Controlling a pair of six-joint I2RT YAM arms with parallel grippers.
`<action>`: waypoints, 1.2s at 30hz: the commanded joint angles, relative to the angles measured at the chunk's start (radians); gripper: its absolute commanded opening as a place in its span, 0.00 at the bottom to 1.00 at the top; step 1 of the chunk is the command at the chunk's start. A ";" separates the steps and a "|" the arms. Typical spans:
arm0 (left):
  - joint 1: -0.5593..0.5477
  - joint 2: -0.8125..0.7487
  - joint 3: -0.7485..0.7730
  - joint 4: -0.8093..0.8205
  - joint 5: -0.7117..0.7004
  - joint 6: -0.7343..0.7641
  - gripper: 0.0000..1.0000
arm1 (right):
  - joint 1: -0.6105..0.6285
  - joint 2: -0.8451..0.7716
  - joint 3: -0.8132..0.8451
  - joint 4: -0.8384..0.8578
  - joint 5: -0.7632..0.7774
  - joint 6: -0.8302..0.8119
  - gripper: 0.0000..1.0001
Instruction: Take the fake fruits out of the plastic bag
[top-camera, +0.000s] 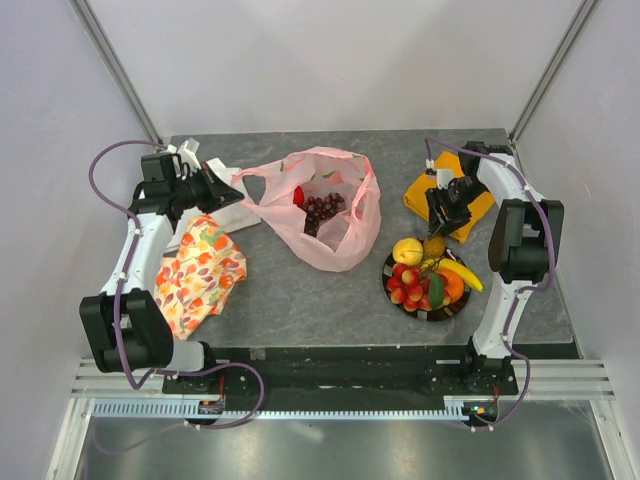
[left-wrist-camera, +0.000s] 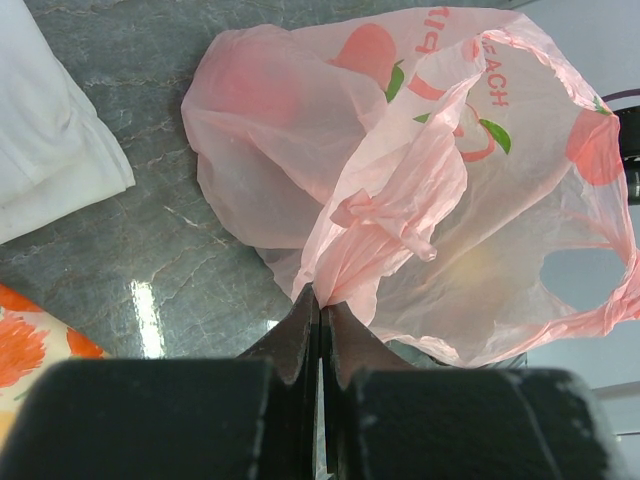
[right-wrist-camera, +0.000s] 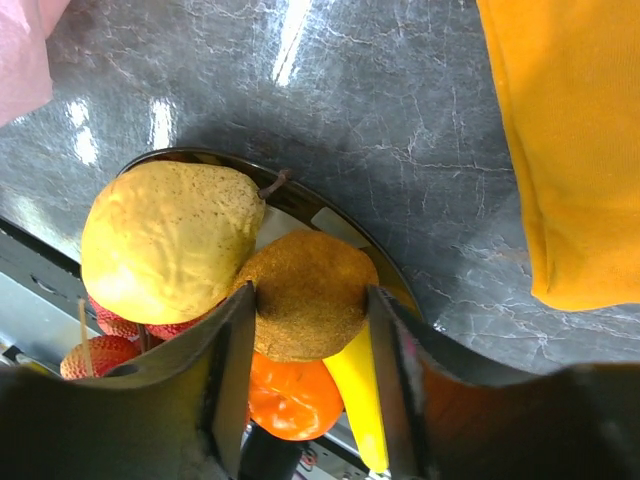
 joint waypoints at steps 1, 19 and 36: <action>-0.002 0.004 0.023 0.007 0.000 0.040 0.02 | 0.003 0.005 0.012 -0.005 -0.006 0.015 0.58; -0.008 0.010 0.037 0.015 0.055 0.037 0.02 | -0.069 -0.099 0.315 -0.025 -0.045 -0.083 0.98; -0.030 -0.099 -0.041 0.015 0.079 -0.006 0.02 | 0.543 -0.038 0.463 0.407 -0.250 0.110 0.62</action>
